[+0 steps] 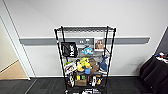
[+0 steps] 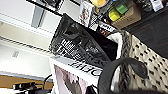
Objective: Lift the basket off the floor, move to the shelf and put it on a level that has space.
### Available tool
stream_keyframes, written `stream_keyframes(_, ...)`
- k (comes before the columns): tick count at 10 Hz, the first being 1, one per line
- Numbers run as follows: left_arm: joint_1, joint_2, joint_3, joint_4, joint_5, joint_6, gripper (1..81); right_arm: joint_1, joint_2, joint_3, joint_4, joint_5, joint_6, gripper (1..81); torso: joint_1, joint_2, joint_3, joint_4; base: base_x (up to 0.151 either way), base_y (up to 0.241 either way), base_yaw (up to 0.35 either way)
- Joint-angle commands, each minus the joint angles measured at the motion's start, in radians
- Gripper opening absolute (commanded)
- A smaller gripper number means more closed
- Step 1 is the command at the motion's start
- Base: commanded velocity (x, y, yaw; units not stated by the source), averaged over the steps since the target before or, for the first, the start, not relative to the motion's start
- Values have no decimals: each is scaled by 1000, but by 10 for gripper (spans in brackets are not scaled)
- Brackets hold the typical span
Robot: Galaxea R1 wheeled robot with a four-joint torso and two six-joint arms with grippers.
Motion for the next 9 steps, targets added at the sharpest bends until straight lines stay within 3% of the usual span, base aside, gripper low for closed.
stream_keyframes(1,-127,-37,41,-16,13,1,10,120,-37,43,1,1,-4,10,0,0,0,0,125,0,0)
stream_keyframes(9,-129,-88,118,-13,-12,1,10,133,-54,87,1,3,-5,10,0,0,0,0,149,0,0)
